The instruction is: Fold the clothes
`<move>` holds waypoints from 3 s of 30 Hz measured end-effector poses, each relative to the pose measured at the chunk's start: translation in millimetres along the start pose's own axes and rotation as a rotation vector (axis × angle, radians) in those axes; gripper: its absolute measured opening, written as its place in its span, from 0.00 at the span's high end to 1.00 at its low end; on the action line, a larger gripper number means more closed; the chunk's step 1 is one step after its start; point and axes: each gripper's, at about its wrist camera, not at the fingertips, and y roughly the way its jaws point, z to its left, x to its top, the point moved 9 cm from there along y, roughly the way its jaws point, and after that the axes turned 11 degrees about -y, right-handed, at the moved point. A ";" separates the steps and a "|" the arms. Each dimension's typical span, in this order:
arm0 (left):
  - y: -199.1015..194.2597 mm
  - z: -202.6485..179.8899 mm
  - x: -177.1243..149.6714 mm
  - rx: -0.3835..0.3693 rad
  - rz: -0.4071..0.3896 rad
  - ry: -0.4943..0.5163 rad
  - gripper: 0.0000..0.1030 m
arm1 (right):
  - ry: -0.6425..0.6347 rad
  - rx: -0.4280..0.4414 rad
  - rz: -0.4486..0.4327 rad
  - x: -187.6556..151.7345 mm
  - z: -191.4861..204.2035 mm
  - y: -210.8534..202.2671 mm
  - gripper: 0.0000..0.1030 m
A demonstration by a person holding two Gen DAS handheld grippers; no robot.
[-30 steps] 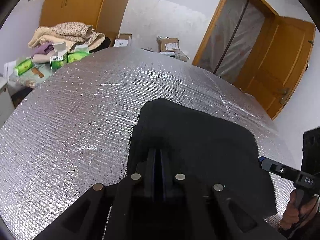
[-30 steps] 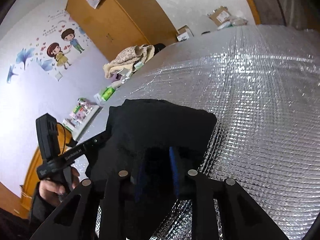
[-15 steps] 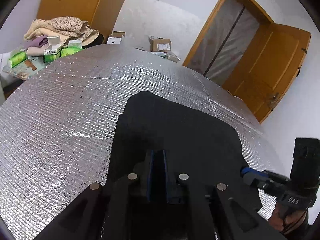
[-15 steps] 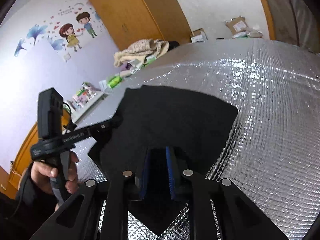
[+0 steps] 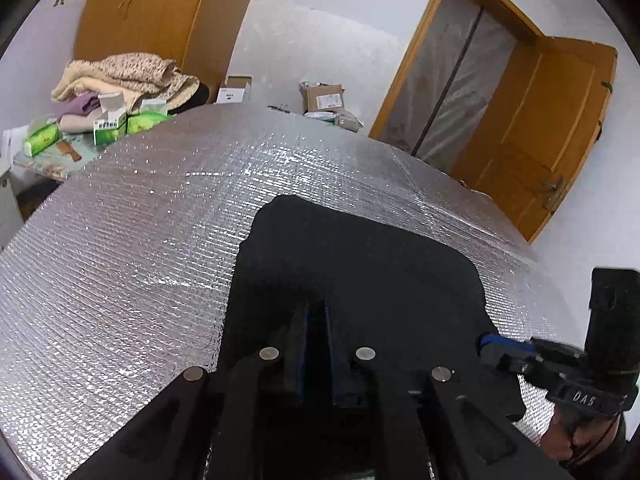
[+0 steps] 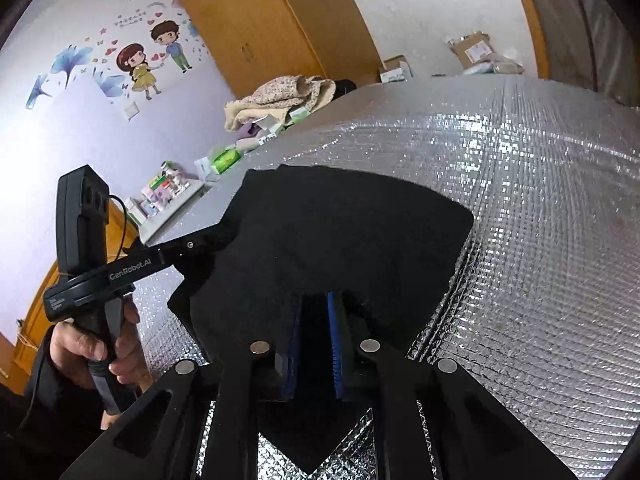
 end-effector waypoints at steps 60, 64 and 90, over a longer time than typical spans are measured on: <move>42.3 3.9 42.7 0.135 -0.018 0.088 0.94 | 0.347 0.161 -0.165 48.0 -89.6 -1.5 0.55; 27.6 3.9 36.0 0.121 -0.028 0.074 0.94 | 0.352 0.180 -0.170 47.5 -82.2 -12.6 0.55; 6.8 5.7 10.8 0.102 -0.012 0.046 0.93 | 0.357 0.163 -0.165 42.8 -69.8 -16.4 0.48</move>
